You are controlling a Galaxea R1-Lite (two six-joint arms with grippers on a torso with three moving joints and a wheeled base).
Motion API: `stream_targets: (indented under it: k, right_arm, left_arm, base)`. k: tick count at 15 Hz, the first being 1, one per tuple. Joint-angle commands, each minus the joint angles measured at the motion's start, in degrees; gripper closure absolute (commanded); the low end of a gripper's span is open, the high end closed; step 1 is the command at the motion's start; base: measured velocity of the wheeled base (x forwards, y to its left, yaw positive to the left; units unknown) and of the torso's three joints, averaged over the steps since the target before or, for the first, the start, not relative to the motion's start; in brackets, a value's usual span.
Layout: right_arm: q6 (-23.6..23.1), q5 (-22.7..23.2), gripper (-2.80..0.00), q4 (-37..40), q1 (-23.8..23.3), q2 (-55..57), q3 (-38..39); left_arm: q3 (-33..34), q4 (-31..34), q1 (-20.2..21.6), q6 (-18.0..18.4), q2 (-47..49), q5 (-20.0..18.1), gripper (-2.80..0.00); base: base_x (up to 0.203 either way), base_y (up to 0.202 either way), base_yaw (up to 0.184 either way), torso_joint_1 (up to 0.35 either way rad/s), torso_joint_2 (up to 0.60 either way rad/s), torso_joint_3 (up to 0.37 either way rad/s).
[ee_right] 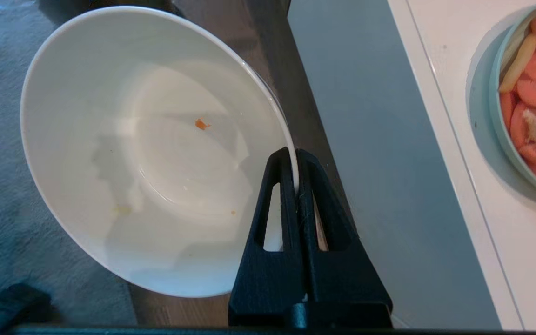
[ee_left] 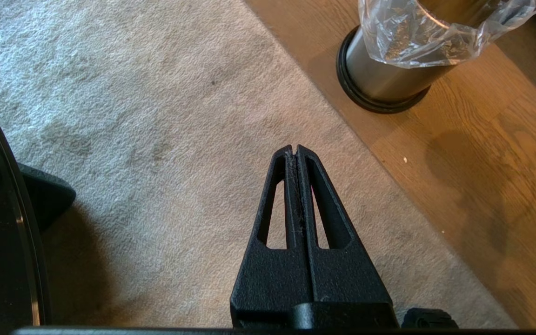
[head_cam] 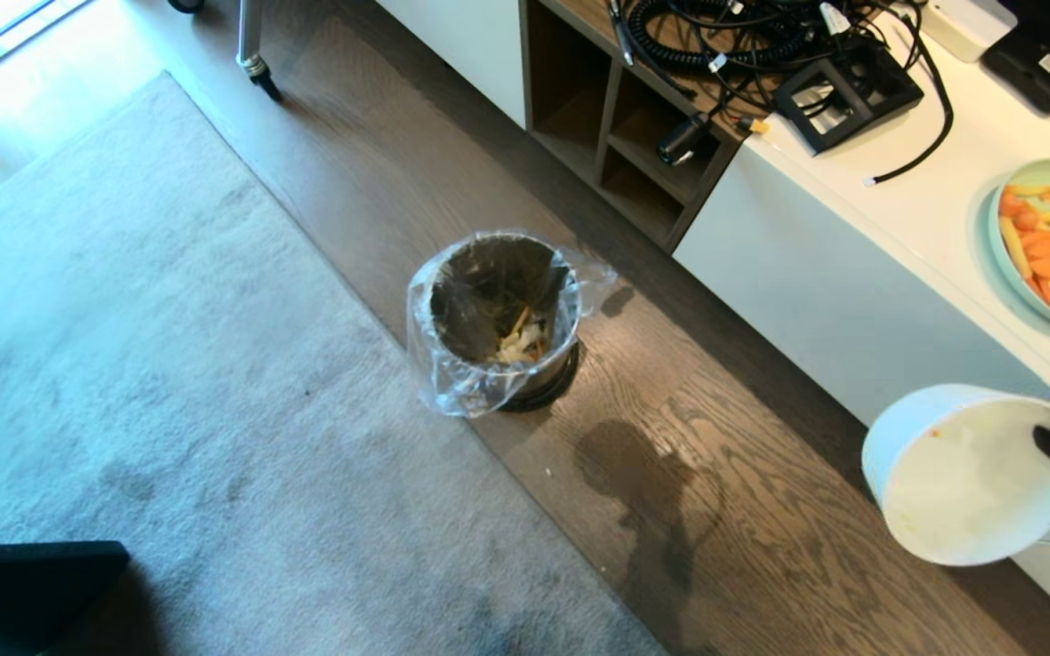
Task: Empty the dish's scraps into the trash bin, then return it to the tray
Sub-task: Put the bowl back to the table
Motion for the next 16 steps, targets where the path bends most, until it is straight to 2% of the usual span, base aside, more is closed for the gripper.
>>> stream_targets:
  k: [1, 4, 8, 10, 12, 14, 16]
  right_arm:
    - [2.12, -0.05, 0.0, 8.22, -0.05, -12.15, 2.49]
    - [8.66, -0.49, 0.0, 15.09, -0.65, -18.51, 5.37]
    - [9.68, -1.32, 0.0, 20.88, -1.57, -27.45, 11.7]
    - [9.84, -3.76, 0.0, 28.51, -2.27, -31.43, 13.3]
    - [11.49, -4.69, 0.0, 32.31, -3.08, -32.1, 13.56]
    - [14.19, -4.7, 0.0, 33.41, -6.76, -33.27, 13.57]
    - [15.47, -4.78, 0.0, 33.39, -6.64, -35.31, 13.57]
  left_arm:
    - [0.0, -0.02, 0.0, -0.04, -0.02, 0.04, 0.0]
    - [0.0, -0.02, 0.0, -0.04, -0.02, 0.04, 0.0]
    - [0.0, -0.02, 0.0, -0.04, -0.02, 0.04, 0.0]
    - [0.0, -0.02, 0.0, -0.04, -0.02, 0.04, 0.0]
    - [0.0, -0.02, 0.0, -0.04, -0.02, 0.04, 0.0]
    - [0.0, -0.02, 0.0, -0.04, -0.02, 0.04, 0.0]
    - [0.0, -0.02, 0.0, -0.04, -0.02, 0.04, 0.0]
  base:
    - [0.0, 0.0, 0.0, 0.0, 0.0, 0.0]
    - [0.0, 0.0, 0.0, 0.0, 0.0, 0.0]
    - [0.0, 0.0, 0.0, 0.0, 0.0, 0.0]
    - [0.0, 0.0, 0.0, 0.0, 0.0, 0.0]
    - [0.0, 0.0, 0.0, 0.0, 0.0, 0.0]
    - [0.0, 0.0, 0.0, 0.0, 0.0, 0.0]
    - [0.0, 0.0, 0.0, 0.0, 0.0, 0.0]
